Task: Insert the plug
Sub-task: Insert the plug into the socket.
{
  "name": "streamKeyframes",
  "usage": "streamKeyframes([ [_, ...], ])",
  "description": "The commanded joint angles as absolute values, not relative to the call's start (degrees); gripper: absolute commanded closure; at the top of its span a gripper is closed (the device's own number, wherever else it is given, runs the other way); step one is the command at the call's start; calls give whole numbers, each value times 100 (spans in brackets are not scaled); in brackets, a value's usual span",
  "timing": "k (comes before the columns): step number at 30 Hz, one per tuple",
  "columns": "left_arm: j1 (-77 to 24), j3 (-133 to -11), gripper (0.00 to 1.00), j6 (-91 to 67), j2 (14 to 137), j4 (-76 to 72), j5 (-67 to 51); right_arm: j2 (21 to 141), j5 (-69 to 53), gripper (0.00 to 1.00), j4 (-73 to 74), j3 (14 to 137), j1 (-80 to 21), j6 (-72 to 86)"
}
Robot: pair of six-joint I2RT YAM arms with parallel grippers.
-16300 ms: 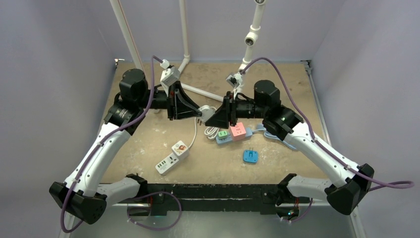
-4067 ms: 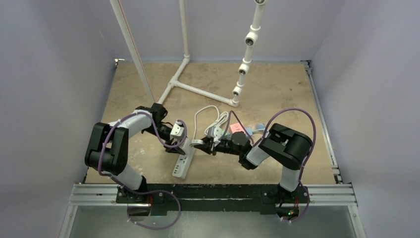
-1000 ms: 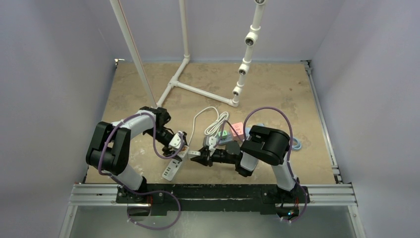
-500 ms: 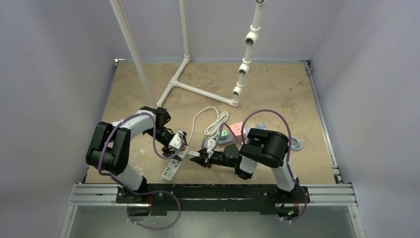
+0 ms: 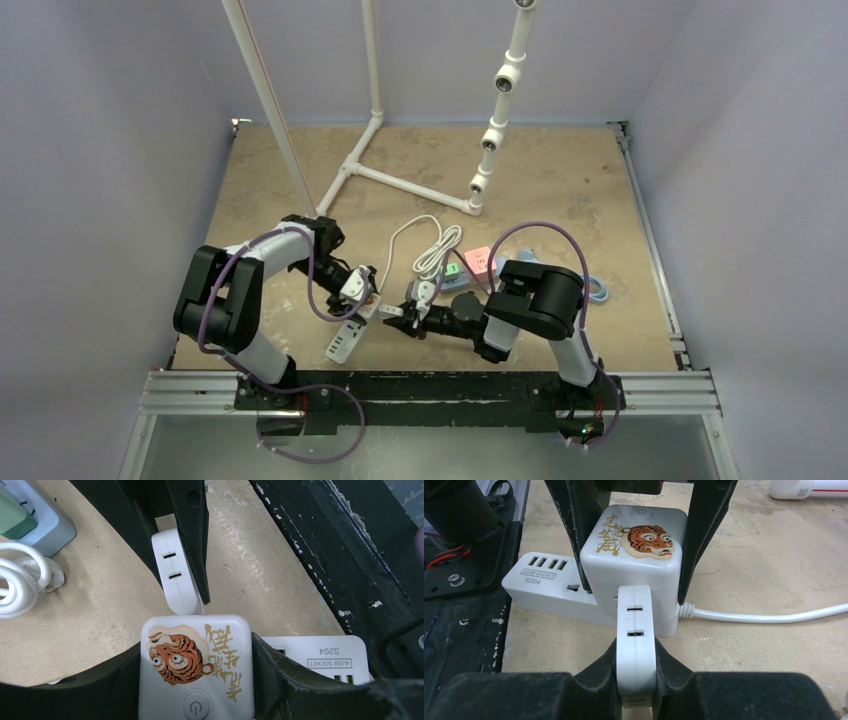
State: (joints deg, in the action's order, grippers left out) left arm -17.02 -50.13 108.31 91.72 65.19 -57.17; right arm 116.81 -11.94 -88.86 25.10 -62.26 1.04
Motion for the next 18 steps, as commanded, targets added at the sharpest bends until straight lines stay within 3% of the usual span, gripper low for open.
streamKeyframes([
  [1, -1969, -4969, 100, 11329, 9114, 6638, -6944, 11552, -460, 100, -10397, 3077, -6161, 27],
  [11, -1947, -5155, 100, 11350, 9132, 6704, -6867, 11369, -514, 100, -9884, 3223, -6161, 87],
  [12, -1939, -5208, 100, 11343, 9132, 6712, -6826, 11313, -472, 90, -9847, 3166, -6161, 112],
  [13, -1922, -5252, 100, 11326, 9133, 6700, -6773, 11225, -360, 73, -9820, 3112, -6161, 114],
  [17, -1872, -5371, 100, 11025, 9124, 6450, -6348, 10842, -134, 48, -9496, 2863, -6159, 123],
  [18, -1811, -5392, 100, 10887, 9111, 6343, -6246, 10735, -125, 35, -9365, 2817, -6161, 130],
])
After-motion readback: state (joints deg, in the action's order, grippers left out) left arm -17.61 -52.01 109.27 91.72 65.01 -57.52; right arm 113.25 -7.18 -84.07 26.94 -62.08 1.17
